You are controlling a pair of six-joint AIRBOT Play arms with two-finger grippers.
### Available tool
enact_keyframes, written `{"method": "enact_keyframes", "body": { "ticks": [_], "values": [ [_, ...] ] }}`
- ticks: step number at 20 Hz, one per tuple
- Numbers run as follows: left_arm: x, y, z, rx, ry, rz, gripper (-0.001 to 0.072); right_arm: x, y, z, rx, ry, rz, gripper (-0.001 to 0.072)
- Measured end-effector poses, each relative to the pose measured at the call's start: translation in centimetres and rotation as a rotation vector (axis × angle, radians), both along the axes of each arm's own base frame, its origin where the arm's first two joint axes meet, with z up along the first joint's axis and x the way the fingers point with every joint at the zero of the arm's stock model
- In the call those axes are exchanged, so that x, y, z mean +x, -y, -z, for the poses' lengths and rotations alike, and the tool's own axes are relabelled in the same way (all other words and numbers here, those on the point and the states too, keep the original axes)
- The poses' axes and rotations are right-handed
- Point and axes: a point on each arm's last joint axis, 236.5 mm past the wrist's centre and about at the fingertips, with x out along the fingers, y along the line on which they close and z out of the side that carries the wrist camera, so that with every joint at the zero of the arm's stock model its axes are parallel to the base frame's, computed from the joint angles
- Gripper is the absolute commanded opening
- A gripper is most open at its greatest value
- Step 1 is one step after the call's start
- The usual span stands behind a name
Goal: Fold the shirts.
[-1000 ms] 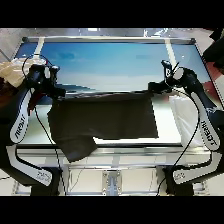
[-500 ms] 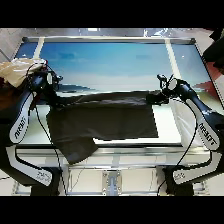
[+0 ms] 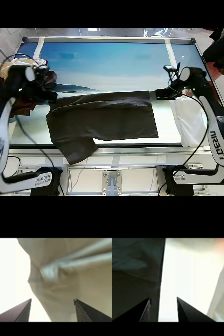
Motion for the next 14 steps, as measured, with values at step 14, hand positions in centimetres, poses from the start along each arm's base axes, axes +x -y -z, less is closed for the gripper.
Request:
{"method": "enact_keyframes", "body": {
  "ticks": [14],
  "values": [
    [-21.1, 6.3, 9.5, -0.554, -0.393, -0.573, 0.0608, 4.5, -3.1, -9.3, 0.188, 0.382, 0.038, 0.0367]
  ]
}}
